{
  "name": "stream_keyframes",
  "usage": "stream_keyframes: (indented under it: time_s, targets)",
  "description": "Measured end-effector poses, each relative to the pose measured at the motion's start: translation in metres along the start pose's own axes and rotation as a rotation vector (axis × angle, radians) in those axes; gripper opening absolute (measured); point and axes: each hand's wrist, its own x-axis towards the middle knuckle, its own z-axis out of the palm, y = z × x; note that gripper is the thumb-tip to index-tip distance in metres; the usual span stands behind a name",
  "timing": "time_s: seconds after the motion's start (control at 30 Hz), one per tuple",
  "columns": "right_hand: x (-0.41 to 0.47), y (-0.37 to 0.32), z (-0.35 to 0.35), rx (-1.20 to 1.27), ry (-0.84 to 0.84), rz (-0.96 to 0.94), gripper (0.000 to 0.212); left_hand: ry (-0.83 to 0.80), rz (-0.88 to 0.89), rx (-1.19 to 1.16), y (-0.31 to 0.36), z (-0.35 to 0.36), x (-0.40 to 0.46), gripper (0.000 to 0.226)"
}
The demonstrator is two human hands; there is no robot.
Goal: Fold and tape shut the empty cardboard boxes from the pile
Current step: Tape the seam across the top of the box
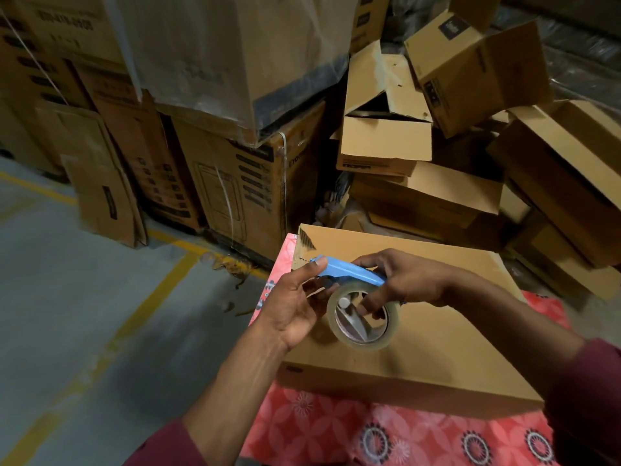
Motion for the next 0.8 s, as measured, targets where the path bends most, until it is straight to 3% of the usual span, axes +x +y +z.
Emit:
stream_keyframes:
  time_s: [0.13,0.23,0.5,0.57,0.8]
  targets:
    - [0.002,-0.003,0.000,-0.076,0.098,-0.016,0.046,0.067,-0.053,-0.024,0.001,-0.017,0.008,0.073]
    - [-0.001,-0.008,-0.002,-0.152,0.154,-0.010,0.050,0.163,-0.141,0.059,-0.002,-0.023,0.009,0.067]
    - [-0.006,-0.022,0.004,-0.509,0.217,-0.010,0.070,0.085,-0.217,0.037,0.000,-0.014,0.000,0.045]
    - [-0.006,-0.024,0.007,-0.571,0.222,-0.029,0.074,0.097,-0.173,0.078,0.000,-0.012,-0.001,0.034]
    - [-0.003,-0.033,0.010,-0.695,0.241,-0.056,0.082,0.286,0.159,0.369,-0.001,-0.016,0.008,0.029]
